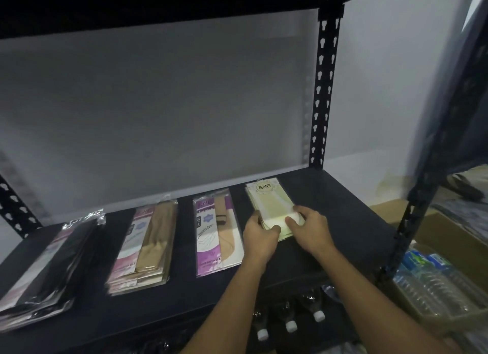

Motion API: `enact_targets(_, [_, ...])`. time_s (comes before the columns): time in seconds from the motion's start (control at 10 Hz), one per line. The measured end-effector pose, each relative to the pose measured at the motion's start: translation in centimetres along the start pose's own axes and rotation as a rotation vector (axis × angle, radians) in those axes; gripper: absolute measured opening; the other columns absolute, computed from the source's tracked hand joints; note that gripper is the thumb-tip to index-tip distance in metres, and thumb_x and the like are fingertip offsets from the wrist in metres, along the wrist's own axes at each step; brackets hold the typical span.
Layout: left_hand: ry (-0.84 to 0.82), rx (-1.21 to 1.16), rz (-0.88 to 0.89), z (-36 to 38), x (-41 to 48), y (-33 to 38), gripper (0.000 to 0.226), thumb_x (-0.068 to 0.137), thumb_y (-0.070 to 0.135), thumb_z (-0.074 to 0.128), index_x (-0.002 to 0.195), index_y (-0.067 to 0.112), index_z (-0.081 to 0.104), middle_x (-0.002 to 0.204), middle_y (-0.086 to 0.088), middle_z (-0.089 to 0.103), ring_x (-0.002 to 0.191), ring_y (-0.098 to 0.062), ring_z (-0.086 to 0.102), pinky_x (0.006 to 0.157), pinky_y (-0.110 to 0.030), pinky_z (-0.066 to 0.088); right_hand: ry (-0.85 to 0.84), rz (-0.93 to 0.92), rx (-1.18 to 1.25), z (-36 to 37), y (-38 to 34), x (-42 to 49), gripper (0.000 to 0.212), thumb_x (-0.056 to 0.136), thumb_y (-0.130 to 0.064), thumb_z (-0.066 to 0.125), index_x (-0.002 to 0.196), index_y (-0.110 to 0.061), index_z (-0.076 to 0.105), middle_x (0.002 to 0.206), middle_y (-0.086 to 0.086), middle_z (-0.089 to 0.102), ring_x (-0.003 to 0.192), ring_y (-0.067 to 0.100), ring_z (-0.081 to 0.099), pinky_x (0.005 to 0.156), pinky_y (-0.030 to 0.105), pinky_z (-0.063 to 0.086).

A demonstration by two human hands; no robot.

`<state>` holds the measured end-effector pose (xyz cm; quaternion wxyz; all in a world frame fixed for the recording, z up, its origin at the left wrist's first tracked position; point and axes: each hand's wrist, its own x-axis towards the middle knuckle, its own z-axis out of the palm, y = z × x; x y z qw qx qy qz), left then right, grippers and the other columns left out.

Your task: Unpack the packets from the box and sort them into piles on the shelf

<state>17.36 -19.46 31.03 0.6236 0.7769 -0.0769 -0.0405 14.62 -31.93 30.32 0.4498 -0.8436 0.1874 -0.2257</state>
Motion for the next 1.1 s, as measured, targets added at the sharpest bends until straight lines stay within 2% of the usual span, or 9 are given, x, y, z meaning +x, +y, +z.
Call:
enact_targets(0.1, [0.002, 0.002, 0.012, 0.2, -0.2, -0.3, 0.049, 0.080, 0.003, 0.063, 0.126, 0.018, 0.056, 0.115, 0.005, 0.066, 0.104, -0.013, 0.064, 0.082, -0.018, 0.050, 0.012, -0.019, 0.004, 0.1, 0.2, -0.3, 0.044, 0.083, -0.018, 0.066, 0.125, -0.007, 0.059, 0.126, 0.009, 0.063, 0.116, 0.023, 0.058, 0.090, 0.017, 0.037])
enact_targets(0.3, [0.012, 0.075, 0.039, 0.5, -0.3, -0.3, 0.054, 0.081, 0.009, 0.064, 0.133, 0.015, 0.052, 0.126, -0.001, 0.061, 0.112, -0.018, 0.059, 0.098, -0.033, 0.050, 0.019, -0.050, -0.015, -0.1, 0.4, -0.6, 0.043, 0.084, -0.019, 0.066, 0.125, -0.008, 0.059, 0.129, 0.007, 0.061, 0.118, 0.022, 0.056, 0.092, 0.017, 0.035])
enact_targets(0.4, [0.009, 0.077, 0.036, 0.5, -0.4, -0.4, 0.056, 0.081, 0.010, 0.064, 0.135, 0.014, 0.050, 0.128, -0.002, 0.059, 0.114, -0.018, 0.059, 0.100, -0.035, 0.049, 0.019, -0.060, -0.019, -0.1, 0.4, -0.8, 0.043, 0.084, -0.019, 0.065, 0.125, -0.008, 0.059, 0.129, 0.007, 0.061, 0.117, 0.022, 0.056, 0.093, 0.018, 0.037])
enact_targets(0.6, [0.016, 0.089, 0.043, 0.6, -0.3, -0.6, 0.055, 0.083, 0.010, 0.064, 0.136, 0.014, 0.049, 0.130, -0.001, 0.058, 0.114, -0.017, 0.058, 0.095, -0.026, 0.049, 0.018, -0.064, -0.014, -0.2, 0.4, -0.8, 0.043, 0.084, -0.019, 0.065, 0.125, -0.008, 0.059, 0.129, 0.006, 0.061, 0.118, 0.021, 0.056, 0.095, 0.020, 0.038])
enact_targets(0.9, [0.015, 0.029, -0.002, 0.5, -0.1, -0.2, 0.056, 0.083, 0.006, 0.062, 0.136, 0.013, 0.048, 0.128, -0.003, 0.061, 0.111, -0.019, 0.061, 0.098, -0.036, 0.050, 0.018, -0.072, 0.001, -0.2, 0.7, -0.6, 0.041, 0.084, -0.018, 0.065, 0.124, -0.007, 0.060, 0.128, 0.007, 0.061, 0.118, 0.022, 0.056, 0.094, 0.019, 0.036])
enact_targets(1.1, [0.078, 0.013, 0.078, -0.6, -0.6, 1.4, 0.056, 0.084, 0.003, 0.060, 0.136, 0.016, 0.047, 0.132, -0.003, 0.057, 0.119, -0.016, 0.056, 0.101, -0.036, 0.049, 0.064, -0.081, 0.076, -0.3, 0.1, -0.7, 0.039, 0.087, -0.018, 0.063, 0.124, -0.006, 0.059, 0.127, 0.009, 0.061, 0.116, 0.022, 0.055, 0.093, 0.022, 0.038])
